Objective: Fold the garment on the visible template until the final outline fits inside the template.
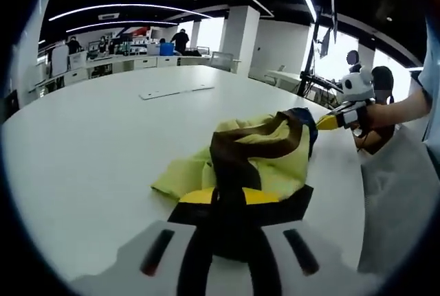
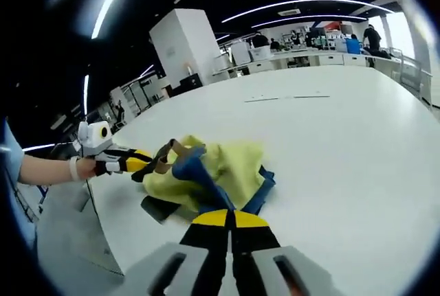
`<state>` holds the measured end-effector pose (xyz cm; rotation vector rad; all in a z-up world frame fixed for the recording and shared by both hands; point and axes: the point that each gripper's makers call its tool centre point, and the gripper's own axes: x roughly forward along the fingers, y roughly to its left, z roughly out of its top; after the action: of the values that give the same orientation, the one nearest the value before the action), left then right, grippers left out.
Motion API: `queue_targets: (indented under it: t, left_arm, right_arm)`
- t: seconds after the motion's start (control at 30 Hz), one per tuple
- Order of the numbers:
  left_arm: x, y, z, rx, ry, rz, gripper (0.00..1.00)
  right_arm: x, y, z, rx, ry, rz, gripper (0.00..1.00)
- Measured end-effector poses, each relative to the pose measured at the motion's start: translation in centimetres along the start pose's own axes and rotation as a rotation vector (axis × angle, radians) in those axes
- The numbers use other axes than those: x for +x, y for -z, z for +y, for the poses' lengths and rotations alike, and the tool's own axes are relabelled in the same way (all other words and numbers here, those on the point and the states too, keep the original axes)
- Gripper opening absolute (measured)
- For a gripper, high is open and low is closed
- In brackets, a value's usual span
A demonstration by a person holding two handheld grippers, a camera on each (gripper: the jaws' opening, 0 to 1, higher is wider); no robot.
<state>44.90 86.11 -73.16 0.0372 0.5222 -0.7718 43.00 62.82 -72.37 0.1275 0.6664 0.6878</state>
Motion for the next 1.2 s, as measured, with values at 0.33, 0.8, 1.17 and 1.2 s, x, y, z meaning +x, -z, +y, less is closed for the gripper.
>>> queue_targets:
  t: [0.33,0.8,1.17,1.2]
  left_arm:
    - [0.5,1.3,0.2,-0.01,0.006,0.055,0.09]
    - [0.6,1.9,0.1,-0.043,0.021,0.104,0.04]
    - [-0.2,1.3,0.0,-0.06,0.006,0.094,0.0]
    - [-0.5,1.1,0.0,-0.056,-0.003,0.085,0.0]
  right_arm:
    - [0.3,0.2,0.0,-0.005,0.001,0.006,0.0]
    - [0.3,0.4,0.2,-0.007,0.004,0.007,0.0]
    - [-0.2,-0.4,0.2,-0.032,0.013,-0.016,0.0]
    - [-0.4,-0.7,0.1,-0.036,0.02,-0.025,0.0]
